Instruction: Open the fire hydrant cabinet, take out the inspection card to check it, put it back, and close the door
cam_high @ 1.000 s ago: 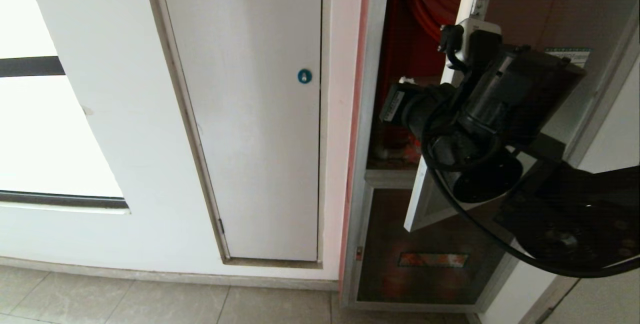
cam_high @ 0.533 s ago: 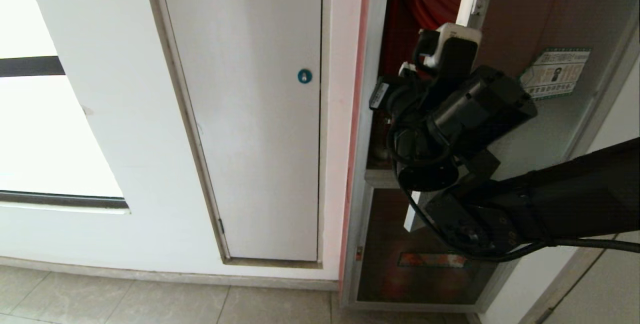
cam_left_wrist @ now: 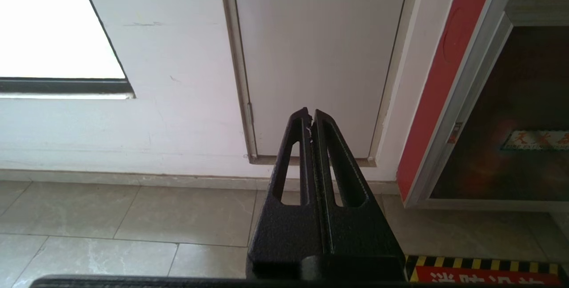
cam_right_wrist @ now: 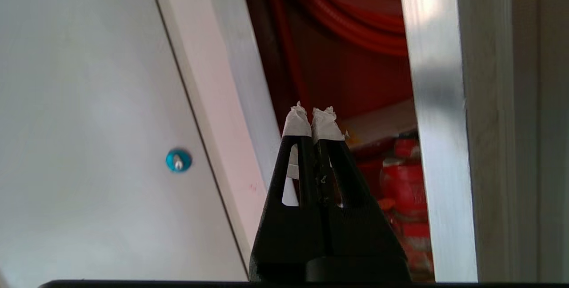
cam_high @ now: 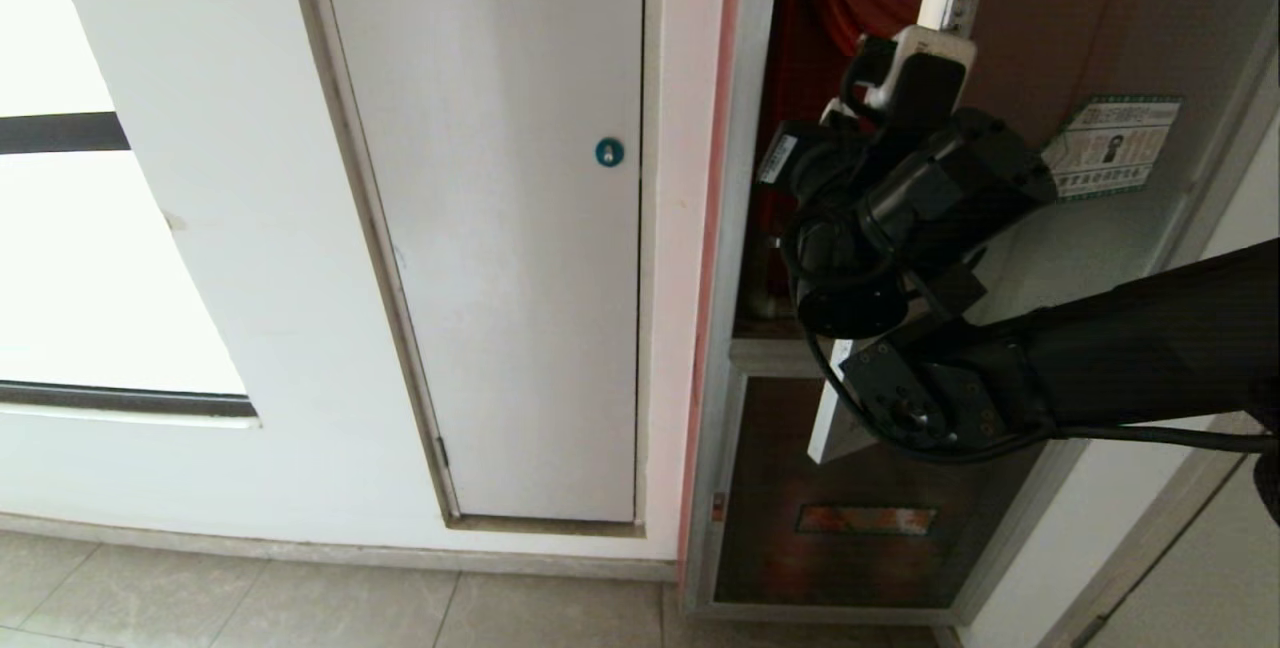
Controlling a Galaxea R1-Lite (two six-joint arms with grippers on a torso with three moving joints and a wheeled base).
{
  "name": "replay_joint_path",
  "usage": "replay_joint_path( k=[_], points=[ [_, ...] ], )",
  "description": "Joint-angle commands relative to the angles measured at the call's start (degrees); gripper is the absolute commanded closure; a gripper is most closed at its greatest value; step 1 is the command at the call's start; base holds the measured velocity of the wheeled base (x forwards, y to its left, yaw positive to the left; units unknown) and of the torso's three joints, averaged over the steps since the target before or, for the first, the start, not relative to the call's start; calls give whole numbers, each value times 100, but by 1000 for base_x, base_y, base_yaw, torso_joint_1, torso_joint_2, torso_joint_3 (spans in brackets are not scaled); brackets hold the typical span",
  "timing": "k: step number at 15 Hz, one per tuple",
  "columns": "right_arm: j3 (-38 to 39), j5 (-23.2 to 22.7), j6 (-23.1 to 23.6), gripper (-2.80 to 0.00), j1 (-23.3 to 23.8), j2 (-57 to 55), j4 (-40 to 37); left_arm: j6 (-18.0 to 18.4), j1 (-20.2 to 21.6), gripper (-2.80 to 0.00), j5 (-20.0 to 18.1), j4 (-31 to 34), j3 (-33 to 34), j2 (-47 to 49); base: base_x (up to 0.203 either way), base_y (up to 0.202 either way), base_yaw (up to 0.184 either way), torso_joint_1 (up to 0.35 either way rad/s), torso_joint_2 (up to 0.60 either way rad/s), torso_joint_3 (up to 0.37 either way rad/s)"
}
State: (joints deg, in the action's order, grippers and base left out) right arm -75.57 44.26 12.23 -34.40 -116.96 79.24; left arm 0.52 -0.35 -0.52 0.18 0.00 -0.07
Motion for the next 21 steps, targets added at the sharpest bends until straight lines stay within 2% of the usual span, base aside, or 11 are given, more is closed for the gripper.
replay_joint_path(
  k=[1,6,13,21],
  points=[
    [-150,-3,8,0,91,-71,35,0,0,0,0,-1,-3,7,0,0,0,0,0,0],
    [-238,-77,8,0,303,-116,-14,0,0,0,0,-1,0,7,0,0,0,0,0,0],
    [-176,-41,8,0,329,61,-94,0,0,0,0,-1,-1,7,0,0,0,0,0,0],
    [575,-14,-1,0,372,662,-198,0,0,0,0,-1,0,4,0,0,0,0,0,0]
  ],
)
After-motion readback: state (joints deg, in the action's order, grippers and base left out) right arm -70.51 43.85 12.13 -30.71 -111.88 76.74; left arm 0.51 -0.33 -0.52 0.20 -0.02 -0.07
